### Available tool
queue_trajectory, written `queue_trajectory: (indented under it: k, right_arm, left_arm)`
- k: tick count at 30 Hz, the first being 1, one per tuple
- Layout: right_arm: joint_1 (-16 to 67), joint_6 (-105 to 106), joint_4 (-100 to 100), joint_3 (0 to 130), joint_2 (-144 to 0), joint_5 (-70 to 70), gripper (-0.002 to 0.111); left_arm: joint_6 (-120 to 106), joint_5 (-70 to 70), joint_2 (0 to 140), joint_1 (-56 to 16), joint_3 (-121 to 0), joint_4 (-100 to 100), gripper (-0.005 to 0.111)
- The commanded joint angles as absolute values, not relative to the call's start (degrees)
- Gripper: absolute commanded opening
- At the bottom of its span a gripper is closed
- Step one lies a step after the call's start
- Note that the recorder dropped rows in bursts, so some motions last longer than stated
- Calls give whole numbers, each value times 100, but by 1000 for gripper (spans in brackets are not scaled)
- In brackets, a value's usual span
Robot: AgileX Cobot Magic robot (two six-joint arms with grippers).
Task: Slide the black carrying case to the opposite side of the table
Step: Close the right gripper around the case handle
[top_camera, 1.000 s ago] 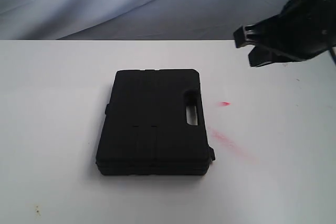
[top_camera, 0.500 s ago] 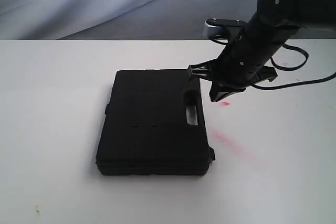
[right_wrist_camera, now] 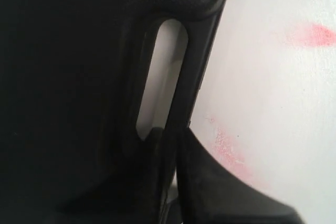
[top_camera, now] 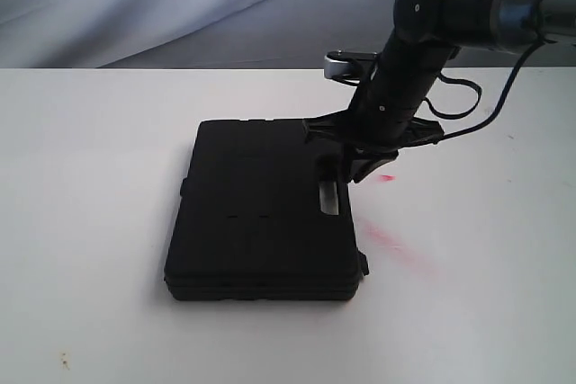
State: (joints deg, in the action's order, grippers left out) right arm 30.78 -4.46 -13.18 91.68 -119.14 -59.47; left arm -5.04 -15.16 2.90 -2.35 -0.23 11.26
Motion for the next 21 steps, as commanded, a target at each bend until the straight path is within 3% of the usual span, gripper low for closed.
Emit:
queue_trajectory:
  k: [1,4,21]
  right_arm:
    - [3093,-441,-1428,9213,-11907,-5846,28]
    - [3093,-441,-1447,9213,-11907,-5636,37]
    - [3093,-584,-1418,9213,-12444,-5410,37]
  left_arm:
    - [-496,-1525,271,-217,0,1127,0]
    - [-496,-1525,271,-217,0,1127,0]
    - [-496,-1525,271,-217,0,1127,0]
